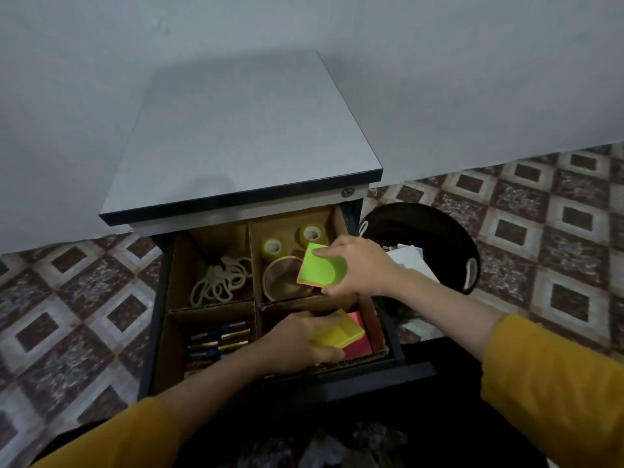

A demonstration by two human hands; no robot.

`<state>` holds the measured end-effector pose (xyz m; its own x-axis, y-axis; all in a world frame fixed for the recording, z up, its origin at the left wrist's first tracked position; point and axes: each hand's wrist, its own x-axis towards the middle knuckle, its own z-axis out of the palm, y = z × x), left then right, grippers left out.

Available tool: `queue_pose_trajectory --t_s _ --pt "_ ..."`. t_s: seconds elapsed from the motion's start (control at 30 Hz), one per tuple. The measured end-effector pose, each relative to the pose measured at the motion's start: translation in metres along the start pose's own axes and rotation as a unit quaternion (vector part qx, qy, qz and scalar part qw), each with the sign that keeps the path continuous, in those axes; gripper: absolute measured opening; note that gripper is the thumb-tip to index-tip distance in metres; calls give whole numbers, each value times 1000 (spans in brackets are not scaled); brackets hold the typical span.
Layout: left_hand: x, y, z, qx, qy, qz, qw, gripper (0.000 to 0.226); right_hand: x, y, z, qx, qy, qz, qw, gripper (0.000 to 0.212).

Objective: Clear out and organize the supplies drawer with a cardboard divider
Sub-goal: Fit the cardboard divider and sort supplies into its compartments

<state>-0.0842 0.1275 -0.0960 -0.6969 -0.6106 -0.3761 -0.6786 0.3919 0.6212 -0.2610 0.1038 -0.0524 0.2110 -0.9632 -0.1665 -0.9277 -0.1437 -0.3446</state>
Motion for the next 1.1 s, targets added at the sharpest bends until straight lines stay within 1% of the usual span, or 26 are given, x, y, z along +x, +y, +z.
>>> queue_pose_trajectory --t_s 0.17,0.3,0.43,0.5,0.73,0.9,1.0,1.1 --pt "12 3 5 47 10 32 998 68 3 -1 2 0 9 -18 1000 73" --pt "17 -5 12 112 -22 27 993 70 7 2 6 10 1 -16 1000 74" --pt "13 -11 14 108 -38 44 992 49 8 4 6 10 -6 -13 1000 74" --pt "14 -14 12 105 -32 57 992 44 7 4 7 13 -4 -12 1000 73" --pt "27 -13 11 160 -32 81 983 53 7 5 8 13 -5 -9 1000 74" --pt "32 -6 11 167 -32 68 983 55 7 5 9 11 -7 -8 1000 74" --pt "35 0 12 215 -40 55 974 57 7 5 8 11 -7 -7 1000 74" --pt "32 5 11 278 -43 51 958 57 7 5 7 8 -11 -5 1000 75"
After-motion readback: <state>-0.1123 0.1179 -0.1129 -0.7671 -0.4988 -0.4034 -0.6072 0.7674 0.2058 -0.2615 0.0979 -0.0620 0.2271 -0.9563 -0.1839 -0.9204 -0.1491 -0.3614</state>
